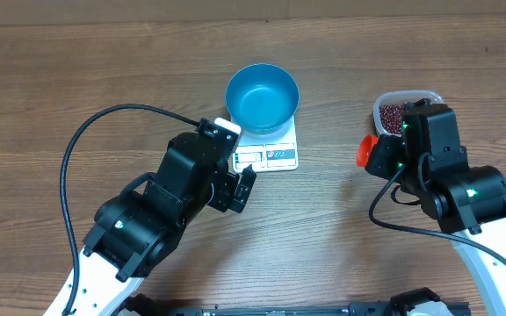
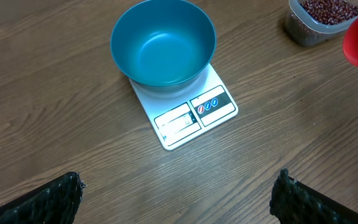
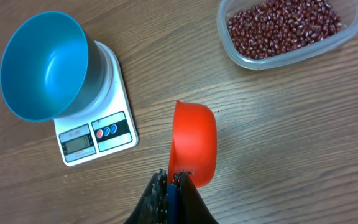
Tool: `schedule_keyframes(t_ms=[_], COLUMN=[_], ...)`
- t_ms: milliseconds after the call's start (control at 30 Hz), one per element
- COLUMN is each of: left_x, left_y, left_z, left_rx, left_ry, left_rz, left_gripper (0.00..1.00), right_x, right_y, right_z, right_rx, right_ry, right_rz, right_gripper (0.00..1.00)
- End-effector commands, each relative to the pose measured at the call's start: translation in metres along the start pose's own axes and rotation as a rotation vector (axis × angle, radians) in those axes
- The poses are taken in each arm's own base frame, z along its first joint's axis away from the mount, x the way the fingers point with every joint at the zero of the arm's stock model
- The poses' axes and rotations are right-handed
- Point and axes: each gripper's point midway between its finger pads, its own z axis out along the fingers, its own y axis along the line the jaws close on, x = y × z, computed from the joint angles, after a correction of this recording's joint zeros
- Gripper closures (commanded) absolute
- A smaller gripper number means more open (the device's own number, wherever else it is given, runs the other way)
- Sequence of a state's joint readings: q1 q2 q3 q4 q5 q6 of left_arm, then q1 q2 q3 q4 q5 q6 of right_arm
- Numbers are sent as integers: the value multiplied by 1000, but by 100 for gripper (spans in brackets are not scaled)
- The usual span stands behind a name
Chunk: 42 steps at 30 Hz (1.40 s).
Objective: Scoop item into bowl and weigh 150g on scale
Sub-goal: 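Move the red scoop with the right gripper over the bean tub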
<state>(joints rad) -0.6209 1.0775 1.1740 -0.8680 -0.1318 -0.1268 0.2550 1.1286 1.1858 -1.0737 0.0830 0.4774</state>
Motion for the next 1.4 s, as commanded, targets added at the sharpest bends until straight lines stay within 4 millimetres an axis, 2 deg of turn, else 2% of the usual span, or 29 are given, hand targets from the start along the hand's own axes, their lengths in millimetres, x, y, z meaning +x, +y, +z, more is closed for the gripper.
schedule_keyframes(t_ms=[0,133,367,533,733,1033,1233,1367], left_x=[-3,-3,-3,-3,-3,-3,-3,-3], left_y=[3,3,3,3,3,3,3,3], left_z=[-1,-1,-1,-1,-1,-1,-1,-1], left_rx=[-12,-12,-12,-12,-12,-12,-12,-12], left_ry=[-5,-5,-5,-5,-5,-5,-5,-5], left_rz=[14,14,14,14,14,14,14,14], left_gripper=[0,1,0,0,1,0,0,0], right_x=[-13,-24,-52,-71,-86,-95,-97,-100], right_y=[0,-13,-54,-76,-82,-91,-92,-100], right_z=[-7,-2,6,13,39,87,102,100], right_rx=[13,48,119,155,167,208,211,260], right_ry=[-45,-61,-98,-126,-128,-94,-82,-95], right_rz=[-80,-45,-15,-58,-57,-55,-79,-81], right_gripper=[96,96,96,96,96,96,96,96])
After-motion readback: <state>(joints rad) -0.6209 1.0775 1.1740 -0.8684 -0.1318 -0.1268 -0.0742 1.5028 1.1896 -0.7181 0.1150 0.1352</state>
